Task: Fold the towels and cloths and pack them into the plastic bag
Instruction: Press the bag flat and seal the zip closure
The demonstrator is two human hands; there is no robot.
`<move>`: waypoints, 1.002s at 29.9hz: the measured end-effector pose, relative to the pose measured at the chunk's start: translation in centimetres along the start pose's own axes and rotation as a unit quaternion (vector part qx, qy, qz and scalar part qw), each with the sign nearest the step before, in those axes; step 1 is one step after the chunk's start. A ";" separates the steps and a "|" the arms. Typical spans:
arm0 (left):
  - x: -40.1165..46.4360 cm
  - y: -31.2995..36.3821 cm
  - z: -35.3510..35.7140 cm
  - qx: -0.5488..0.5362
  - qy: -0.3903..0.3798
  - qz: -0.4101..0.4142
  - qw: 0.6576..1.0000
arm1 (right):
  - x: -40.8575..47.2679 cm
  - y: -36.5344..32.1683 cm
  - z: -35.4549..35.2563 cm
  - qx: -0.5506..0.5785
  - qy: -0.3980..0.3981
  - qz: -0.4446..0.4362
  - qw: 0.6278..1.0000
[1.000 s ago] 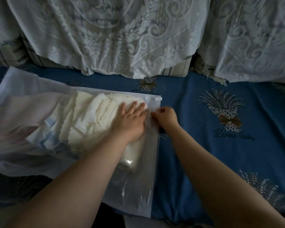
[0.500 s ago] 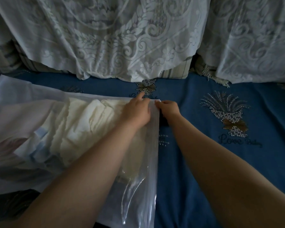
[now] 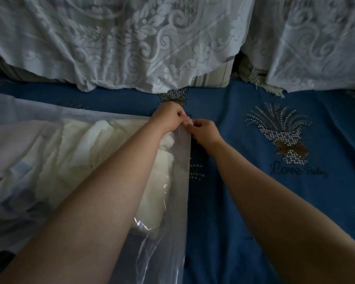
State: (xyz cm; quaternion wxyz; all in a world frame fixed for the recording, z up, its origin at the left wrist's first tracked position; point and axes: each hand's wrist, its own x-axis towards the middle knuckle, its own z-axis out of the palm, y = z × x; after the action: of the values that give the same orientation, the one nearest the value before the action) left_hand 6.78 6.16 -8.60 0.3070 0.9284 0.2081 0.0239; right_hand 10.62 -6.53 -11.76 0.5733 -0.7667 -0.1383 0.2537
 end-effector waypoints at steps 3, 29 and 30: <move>0.2 0.2 1.1 0.020 0.026 -0.005 0.999 | 0.0 -0.8 -0.3 0.006 -0.011 0.052 0.999; -7.6 3.3 2.4 0.382 -0.087 0.297 0.871 | -12.2 3.1 0.7 -0.050 -0.034 0.045 0.997; -8.5 3.2 2.1 0.409 -0.102 0.274 0.864 | -12.3 3.0 0.7 -0.052 -0.032 0.041 0.997</move>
State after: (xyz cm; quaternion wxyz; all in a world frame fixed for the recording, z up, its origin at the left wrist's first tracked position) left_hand 0.53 -0.76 -7.72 -0.0994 0.9875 -0.0964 -0.0750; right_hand -0.25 -13.04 -11.95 0.5174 -0.7919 -0.1380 0.2934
